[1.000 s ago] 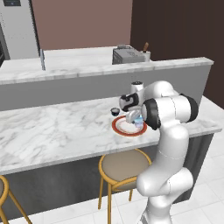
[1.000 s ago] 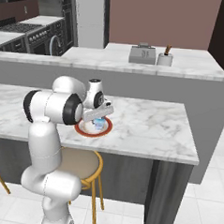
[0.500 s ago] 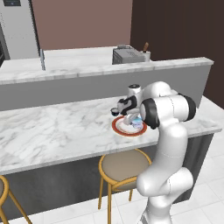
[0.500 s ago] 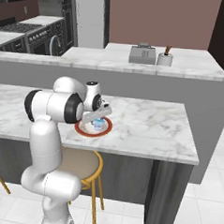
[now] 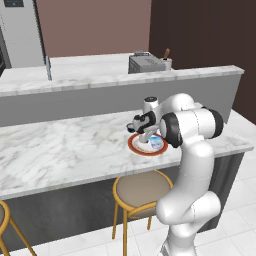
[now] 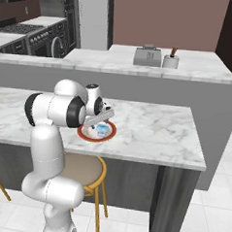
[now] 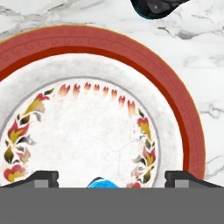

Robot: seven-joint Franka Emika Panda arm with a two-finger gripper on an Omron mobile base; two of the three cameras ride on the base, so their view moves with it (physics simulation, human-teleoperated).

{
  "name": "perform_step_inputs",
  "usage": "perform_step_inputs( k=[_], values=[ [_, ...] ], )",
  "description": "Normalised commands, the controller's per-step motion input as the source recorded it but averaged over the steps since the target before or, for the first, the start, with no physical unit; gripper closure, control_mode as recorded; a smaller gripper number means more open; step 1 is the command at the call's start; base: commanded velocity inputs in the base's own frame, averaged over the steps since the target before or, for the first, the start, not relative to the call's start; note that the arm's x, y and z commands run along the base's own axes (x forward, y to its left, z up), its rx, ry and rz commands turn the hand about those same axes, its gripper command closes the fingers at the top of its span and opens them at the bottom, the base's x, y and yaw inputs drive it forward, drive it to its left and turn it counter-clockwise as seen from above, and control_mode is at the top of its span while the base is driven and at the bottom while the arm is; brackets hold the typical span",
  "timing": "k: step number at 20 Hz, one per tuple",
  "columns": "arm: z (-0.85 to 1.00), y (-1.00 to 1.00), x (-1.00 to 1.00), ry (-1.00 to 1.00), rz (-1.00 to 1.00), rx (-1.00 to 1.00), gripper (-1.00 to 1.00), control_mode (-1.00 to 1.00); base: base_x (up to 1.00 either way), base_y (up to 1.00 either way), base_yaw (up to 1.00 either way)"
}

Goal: Place two yogurt containers on each plate.

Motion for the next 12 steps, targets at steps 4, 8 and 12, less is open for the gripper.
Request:
perform_step_inputs(
  k=[4,8,12],
  values=[
    [0.22,0.0,0.0,-0.02,0.0,0.0,-1.0,-1.0,0.0,0.0,0.0],
    [0.37,0.16,0.03,0.0,-0.02,0.0,-1.0,-1.0,0.0,0.0,0.0],
    [0.32,0.33,0.31,0.0,-0.05,0.0,-1.0,-1.0,0.0,0.0,0.0]
  ],
)
